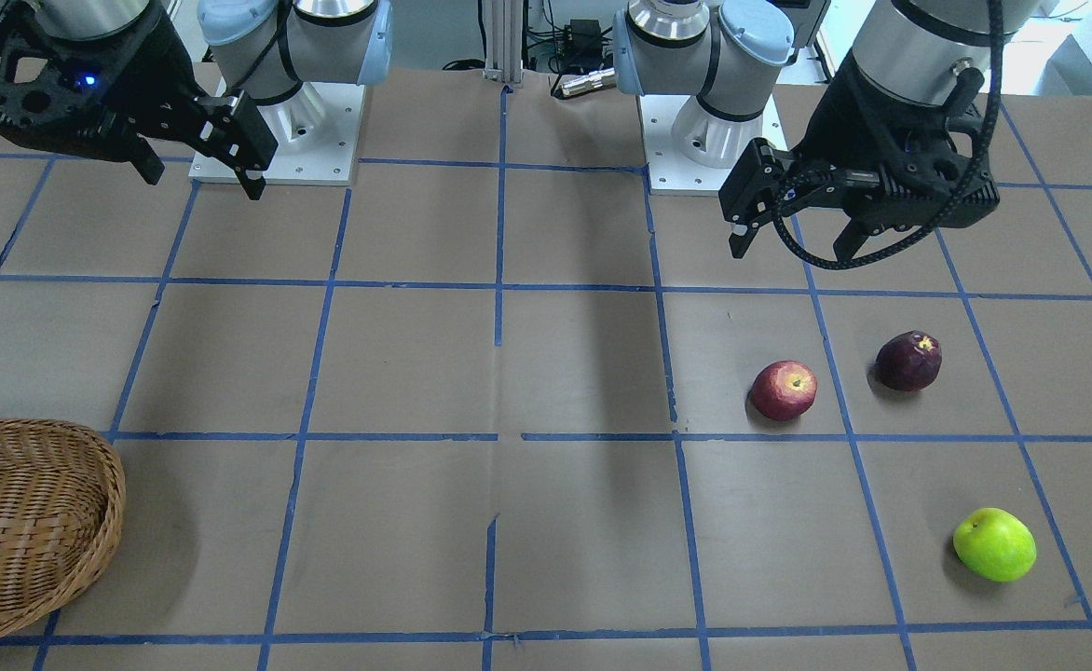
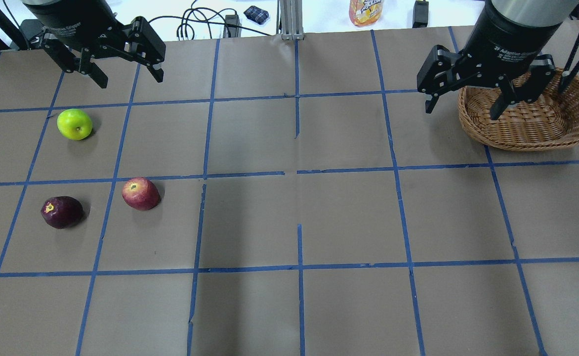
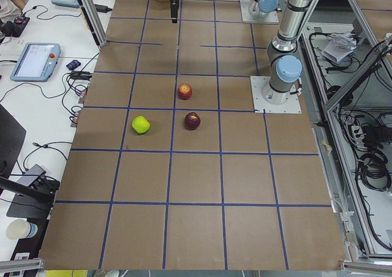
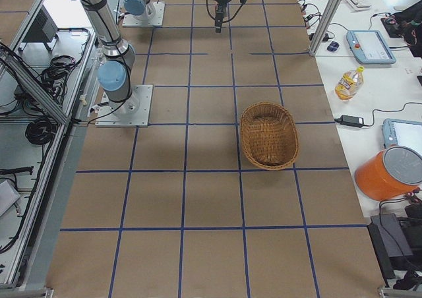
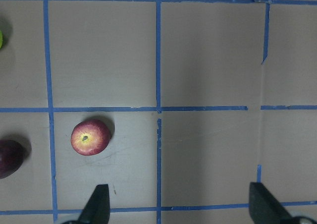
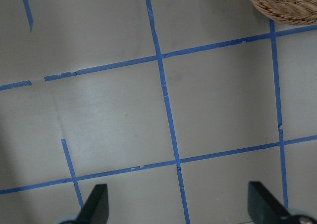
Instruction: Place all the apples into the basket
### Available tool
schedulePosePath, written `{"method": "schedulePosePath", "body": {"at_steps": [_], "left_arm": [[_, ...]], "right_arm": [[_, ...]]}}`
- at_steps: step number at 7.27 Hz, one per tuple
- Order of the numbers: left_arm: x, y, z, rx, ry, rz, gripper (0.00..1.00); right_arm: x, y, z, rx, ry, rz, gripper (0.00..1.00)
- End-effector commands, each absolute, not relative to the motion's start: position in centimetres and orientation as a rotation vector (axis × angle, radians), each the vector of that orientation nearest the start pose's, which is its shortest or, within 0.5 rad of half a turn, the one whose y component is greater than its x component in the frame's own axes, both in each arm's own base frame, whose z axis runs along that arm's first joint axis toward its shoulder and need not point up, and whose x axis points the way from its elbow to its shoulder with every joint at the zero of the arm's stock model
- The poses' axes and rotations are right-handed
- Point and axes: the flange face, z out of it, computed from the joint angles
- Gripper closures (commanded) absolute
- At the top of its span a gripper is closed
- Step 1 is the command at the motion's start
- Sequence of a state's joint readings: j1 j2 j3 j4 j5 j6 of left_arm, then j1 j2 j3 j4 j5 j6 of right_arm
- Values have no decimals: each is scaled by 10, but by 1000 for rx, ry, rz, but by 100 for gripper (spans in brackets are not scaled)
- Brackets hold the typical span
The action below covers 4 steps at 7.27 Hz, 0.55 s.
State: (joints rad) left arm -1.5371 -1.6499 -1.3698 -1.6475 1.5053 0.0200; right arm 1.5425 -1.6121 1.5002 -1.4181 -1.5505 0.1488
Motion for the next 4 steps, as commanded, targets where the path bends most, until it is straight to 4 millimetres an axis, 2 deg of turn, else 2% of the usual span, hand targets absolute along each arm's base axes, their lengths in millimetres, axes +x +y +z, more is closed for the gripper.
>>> {"method": "schedulePosePath", "body": {"at_steps": [1,4], "left_arm": [[-122,-531,540,-20,3208,-77,0],[-124,-524,535,-15,3199,12,0]], "right_arm": [[122,-472,528,278,3109,62,0],[122,-471,528,273,3110,62,0]]}}
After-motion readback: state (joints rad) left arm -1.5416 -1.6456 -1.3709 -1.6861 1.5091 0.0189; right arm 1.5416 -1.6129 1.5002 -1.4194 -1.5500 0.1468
